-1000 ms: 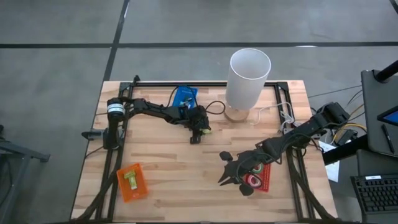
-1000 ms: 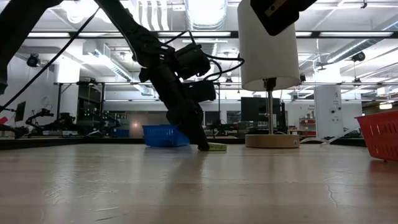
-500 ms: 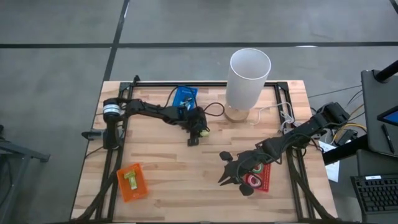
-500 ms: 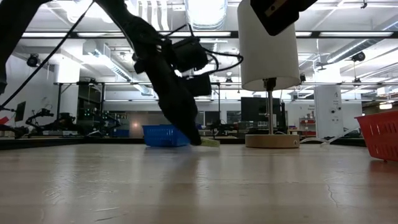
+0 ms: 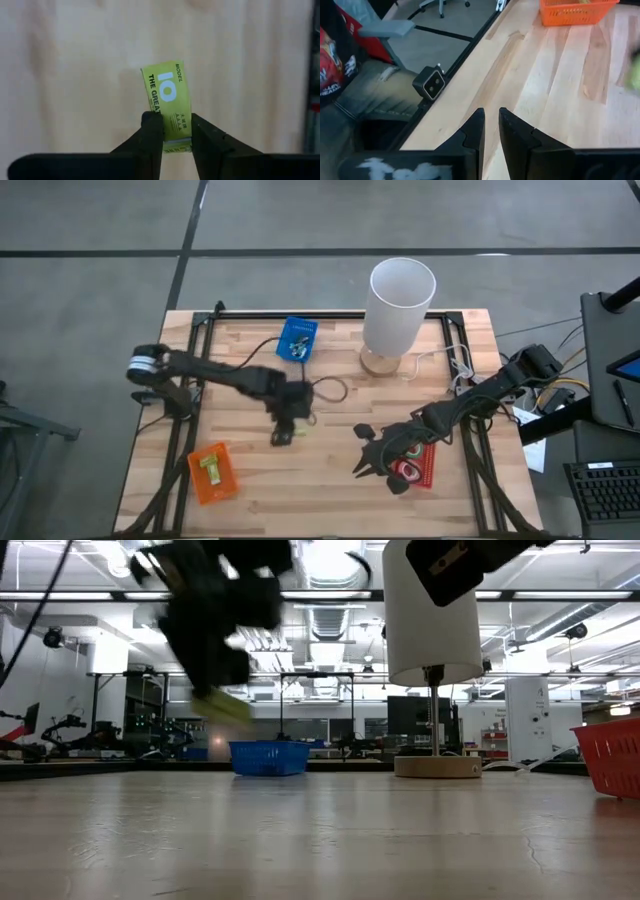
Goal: Pick and place Stapler, Stapler remover, tape
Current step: Put the green staple box into the orange bin, then return to Home Position
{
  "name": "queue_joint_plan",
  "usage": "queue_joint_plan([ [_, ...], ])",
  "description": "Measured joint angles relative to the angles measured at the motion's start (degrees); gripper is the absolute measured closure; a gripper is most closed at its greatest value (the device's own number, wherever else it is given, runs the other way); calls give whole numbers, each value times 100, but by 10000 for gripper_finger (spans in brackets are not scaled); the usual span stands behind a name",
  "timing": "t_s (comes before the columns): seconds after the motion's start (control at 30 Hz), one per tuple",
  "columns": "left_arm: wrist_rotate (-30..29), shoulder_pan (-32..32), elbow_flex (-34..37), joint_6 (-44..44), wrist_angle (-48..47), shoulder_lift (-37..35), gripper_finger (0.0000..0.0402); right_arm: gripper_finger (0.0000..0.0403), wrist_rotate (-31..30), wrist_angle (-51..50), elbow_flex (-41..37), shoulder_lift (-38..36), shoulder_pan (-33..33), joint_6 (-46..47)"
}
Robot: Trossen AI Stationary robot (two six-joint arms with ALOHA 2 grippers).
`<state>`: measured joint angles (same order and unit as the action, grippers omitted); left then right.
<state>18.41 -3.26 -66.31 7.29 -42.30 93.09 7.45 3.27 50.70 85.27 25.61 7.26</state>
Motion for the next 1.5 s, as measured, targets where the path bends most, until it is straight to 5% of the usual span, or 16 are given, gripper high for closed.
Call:
queue_joint_plan([
  [0.23, -346, -1390, 1, 2188, -758, -918, 332, 351, -1, 3, -109, 0, 0, -1],
  [0.47, -1525, -3143, 1, 4599, -1348, -1651, 363, 351, -12, 66, -95, 0, 0, -176],
  [0.67, -2500, -4585, 1, 6564, -1735, -1868, 392, 351, -14, 239, -85, 0, -28, -373],
  [0.83, -2592, -5416, 5, 8152, -2240, -1777, 394, 351, -13, 284, -85, 0, -76, -427],
  [1.13, -2868, -5621, 159, 8739, -2528, -1607, 350, 351, -12, 305, -83, 0, -114, -363],
  [1.37, -2343, -5526, 863, 9150, -2465, -1609, 304, 351, -10, 301, -90, 0, -114, -320],
  [1.5, -2546, -5492, 1014, 9067, -2570, -1634, 276, 351, -12, 304, -90, 0, -114, -332],
])
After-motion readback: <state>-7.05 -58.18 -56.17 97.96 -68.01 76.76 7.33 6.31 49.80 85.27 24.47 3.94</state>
